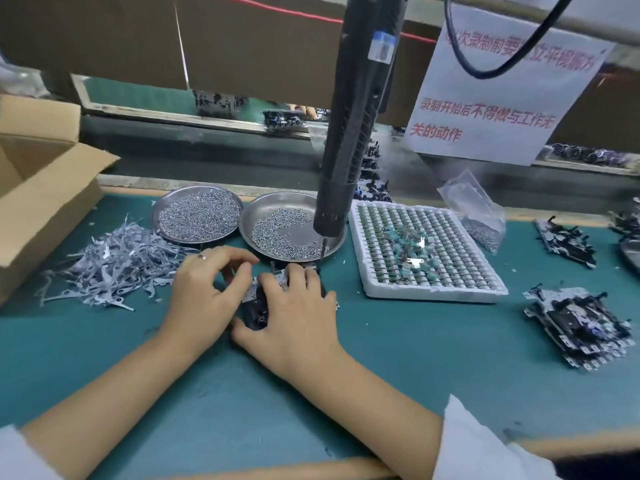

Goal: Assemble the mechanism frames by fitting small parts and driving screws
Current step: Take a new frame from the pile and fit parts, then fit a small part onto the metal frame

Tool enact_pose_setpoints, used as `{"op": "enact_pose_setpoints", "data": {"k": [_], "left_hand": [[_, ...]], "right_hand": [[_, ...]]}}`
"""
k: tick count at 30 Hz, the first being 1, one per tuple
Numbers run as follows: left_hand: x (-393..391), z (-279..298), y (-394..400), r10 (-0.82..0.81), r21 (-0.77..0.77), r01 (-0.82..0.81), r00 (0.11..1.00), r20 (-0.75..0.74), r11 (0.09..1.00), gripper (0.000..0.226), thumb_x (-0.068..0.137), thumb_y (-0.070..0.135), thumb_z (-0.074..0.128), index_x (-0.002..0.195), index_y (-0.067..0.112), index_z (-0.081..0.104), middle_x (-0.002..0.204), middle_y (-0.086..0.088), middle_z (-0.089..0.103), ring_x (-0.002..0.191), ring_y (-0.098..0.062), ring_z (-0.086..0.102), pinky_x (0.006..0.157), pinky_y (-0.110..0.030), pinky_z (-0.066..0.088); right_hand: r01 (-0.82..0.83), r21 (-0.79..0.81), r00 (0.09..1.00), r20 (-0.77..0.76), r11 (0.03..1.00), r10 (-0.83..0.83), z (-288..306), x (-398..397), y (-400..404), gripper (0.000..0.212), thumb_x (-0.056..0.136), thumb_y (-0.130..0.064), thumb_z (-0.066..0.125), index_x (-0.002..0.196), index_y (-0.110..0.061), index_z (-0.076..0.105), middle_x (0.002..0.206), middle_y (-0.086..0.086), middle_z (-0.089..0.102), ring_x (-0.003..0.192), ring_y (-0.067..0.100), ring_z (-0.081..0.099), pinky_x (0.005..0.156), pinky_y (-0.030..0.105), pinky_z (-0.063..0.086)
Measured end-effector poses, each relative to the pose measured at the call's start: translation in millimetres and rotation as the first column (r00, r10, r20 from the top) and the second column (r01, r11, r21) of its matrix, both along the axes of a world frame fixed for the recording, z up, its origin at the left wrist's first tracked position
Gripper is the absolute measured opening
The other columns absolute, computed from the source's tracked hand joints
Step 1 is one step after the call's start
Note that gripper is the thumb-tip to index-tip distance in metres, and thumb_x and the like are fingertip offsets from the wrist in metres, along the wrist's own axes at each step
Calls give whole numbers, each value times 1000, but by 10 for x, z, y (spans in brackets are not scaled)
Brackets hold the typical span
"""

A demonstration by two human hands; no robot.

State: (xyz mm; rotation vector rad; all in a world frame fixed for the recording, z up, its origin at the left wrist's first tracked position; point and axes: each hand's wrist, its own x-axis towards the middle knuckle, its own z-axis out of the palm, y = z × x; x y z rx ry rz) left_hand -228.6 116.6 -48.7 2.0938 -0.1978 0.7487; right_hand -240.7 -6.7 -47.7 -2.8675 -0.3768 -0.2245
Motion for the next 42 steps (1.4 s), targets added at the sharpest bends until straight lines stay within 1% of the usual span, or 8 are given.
{"op": "enact_pose_setpoints", "data": {"k": [4, 15, 20, 26, 29, 31, 34, 42], "left_hand": [[-35, -6, -34, -68, 136, 54, 993, 99, 989, 28, 82, 31, 48, 83, 12, 70, 74, 19, 56, 73, 3, 49, 80, -19, 34], [-68, -85, -103, -215, 335, 134, 952, 217, 932, 27, 86, 25, 50, 81, 9, 71, 65, 8, 53, 66, -6, 45, 75, -30, 36], [-51, -132, -111, -248, 381, 152, 944, 216, 912, 27, 86, 26, 51, 82, 9, 72, 65, 9, 52, 65, -6, 44, 73, -34, 37], [-39, -152, -99, -251, 397, 153, 945, 208, 905, 28, 87, 27, 50, 82, 9, 72, 65, 10, 52, 65, -7, 45, 73, -34, 38], [-49, -149, -108, -246, 395, 146, 945, 214, 907, 29, 87, 26, 50, 81, 8, 72, 64, 6, 54, 65, -9, 45, 72, -35, 38], [-56, -137, -118, -242, 399, 142, 947, 212, 906, 29, 87, 25, 50, 81, 7, 72, 64, 6, 54, 64, -10, 45, 71, -36, 38], [-67, -120, -118, -234, 399, 133, 948, 217, 907, 29, 86, 24, 50, 80, 6, 72, 63, 4, 55, 63, -11, 45, 70, -35, 37], [-90, -77, -133, -251, 422, 144, 945, 208, 895, 29, 86, 22, 49, 79, 5, 72, 62, 4, 56, 54, -23, 55, 69, -34, 36]], "right_hand": [[-35, 48, 998, -42, 998, 37, 74, -227, -310, 51, 67, -52, 56, 113, -31, 47, 110, -2, 36, 114, 24, 34, 89, 43, 36], [127, 279, 967, 180, 952, -182, 571, -640, -1922, 46, 58, -34, 69, 103, -22, 72, 111, -7, 55, 105, 16, 53, 88, 32, 44], [437, 169, 868, 177, 883, -464, 828, -317, -2918, 39, 66, -21, 79, 105, -23, 71, 116, 2, 56, 112, 25, 48, 96, 42, 40], [481, -24, 875, -47, 876, -482, 658, -133, -3315, 44, 77, -26, 71, 120, -25, 62, 133, 4, 52, 124, 26, 44, 107, 53, 28], [476, -69, 869, 191, 877, -457, 556, -161, -3167, 46, 77, -16, 71, 122, -15, 62, 131, 14, 49, 126, 34, 42, 106, 62, 18], [292, 24, 880, 385, 956, -279, 411, -233, -2911, 31, 76, -11, 66, 107, -6, 68, 114, 15, 60, 108, 33, 55, 101, 44, 33], [221, 395, 934, 177, 892, -310, 130, -329, -2516, 17, 83, -2, 59, 91, -14, 67, 90, -4, 65, 83, 10, 58, 75, 8, 38], [532, 344, 812, 52, 774, -581, -89, -24, -2912, 28, 85, 8, 49, 109, 4, 62, 91, 14, 55, 85, 25, 50, 70, 24, 28]]}}
